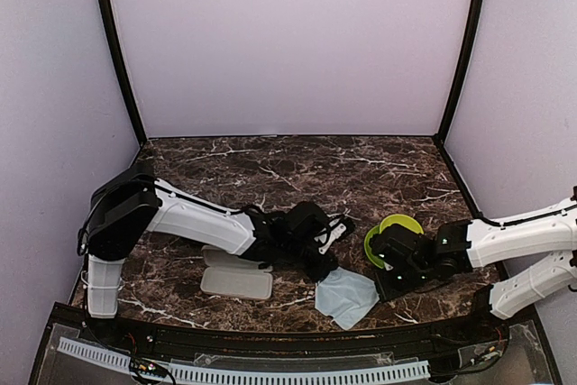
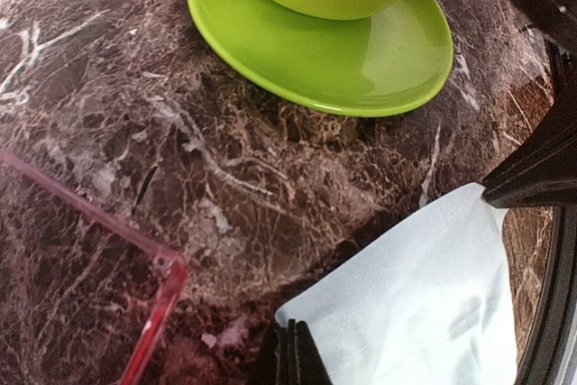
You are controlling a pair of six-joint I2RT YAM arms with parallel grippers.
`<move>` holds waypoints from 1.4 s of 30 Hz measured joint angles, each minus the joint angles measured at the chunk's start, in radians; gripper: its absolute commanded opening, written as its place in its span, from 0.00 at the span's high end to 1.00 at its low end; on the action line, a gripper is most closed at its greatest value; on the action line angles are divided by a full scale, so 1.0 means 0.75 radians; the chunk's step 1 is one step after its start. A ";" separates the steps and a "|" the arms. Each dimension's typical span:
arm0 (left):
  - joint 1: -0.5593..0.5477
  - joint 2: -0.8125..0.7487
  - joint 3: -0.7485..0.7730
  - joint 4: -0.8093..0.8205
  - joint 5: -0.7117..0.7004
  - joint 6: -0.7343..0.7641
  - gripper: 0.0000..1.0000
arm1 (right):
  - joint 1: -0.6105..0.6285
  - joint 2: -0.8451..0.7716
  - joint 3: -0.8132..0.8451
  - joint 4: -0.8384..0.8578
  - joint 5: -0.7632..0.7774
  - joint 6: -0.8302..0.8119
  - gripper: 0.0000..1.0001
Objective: Organize the sunglasses
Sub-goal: Pick up the glasses cleaning cloth from the center of the board, then fold the glasses cleaning cloth at the center of the board.
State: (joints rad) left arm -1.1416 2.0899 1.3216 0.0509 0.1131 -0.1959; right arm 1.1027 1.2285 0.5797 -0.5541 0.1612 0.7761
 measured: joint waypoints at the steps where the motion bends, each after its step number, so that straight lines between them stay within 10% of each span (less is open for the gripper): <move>1: 0.000 -0.023 -0.022 0.008 -0.010 -0.015 1.00 | -0.007 0.017 0.014 -0.002 -0.001 -0.023 1.00; 42: -0.016 -0.431 -0.350 0.036 -0.268 -0.127 1.00 | -0.069 0.222 0.426 -0.061 0.013 -0.674 1.00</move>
State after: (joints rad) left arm -1.1534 1.7664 1.0588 0.0780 -0.0879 -0.2913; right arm 1.0512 1.3952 0.8993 -0.5999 0.1711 0.2707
